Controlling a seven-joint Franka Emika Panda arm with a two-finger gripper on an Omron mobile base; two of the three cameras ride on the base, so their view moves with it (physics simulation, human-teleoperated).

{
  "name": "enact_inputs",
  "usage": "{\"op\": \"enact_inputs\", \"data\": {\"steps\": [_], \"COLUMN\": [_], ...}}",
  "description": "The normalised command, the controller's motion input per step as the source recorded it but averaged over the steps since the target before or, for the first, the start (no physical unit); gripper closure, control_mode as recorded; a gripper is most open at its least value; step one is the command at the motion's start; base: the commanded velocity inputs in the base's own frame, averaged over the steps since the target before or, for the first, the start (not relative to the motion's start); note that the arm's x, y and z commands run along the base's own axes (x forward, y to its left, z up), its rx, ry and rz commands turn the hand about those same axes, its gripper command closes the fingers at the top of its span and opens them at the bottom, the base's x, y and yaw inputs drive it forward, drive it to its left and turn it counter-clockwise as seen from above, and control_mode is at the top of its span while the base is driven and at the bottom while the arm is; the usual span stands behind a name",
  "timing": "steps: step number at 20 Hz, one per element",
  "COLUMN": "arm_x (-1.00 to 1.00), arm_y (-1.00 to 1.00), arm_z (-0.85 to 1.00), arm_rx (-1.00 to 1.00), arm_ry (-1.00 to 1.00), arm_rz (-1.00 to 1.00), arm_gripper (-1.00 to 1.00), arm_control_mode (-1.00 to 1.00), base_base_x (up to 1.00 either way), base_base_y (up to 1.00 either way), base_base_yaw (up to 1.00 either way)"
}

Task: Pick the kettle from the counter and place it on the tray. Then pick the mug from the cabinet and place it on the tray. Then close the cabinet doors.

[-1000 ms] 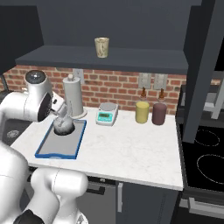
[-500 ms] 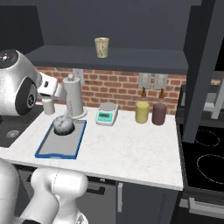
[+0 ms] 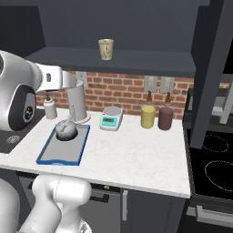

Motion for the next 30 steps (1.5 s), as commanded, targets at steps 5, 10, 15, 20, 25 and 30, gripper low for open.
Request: {"op": "enact_inputs", "data": {"steps": [5,10,15,20,25,30], "arm_x": [0.14,0.2,0.32,0.35,0.35,0.32], "arm_y": [-0.3,-0.13,-0.1,-0.25,-0.15,-0.02], "arm_z": [0.46,0.87,0.33,-0.07,-0.45,-0.46], "arm_rx": [0.0,0.0,0.0,0.0,0.0,0.0], "arm_ry": [-0.29,0.14,0.25,0.09,0.0,0.0], "arm_rz": [0.0,-0.01,0.0,0.0,0.0,0.0], "arm_gripper": [-1.0,-1.0,-1.0,-1.0,-1.0,-1.0], "arm_control_mode": [-1.0,-1.0,-1.0,-1.0,-1.0,-1.0], "base_base_x": [0.0,0.0,0.0,0.0,0.0,0.0], "base_base_y": [0.0,0.0,0.0,0.0,0.0,0.0], "base_base_yaw": [0.0,0.0,0.0,0.0,0.0,0.0]}}
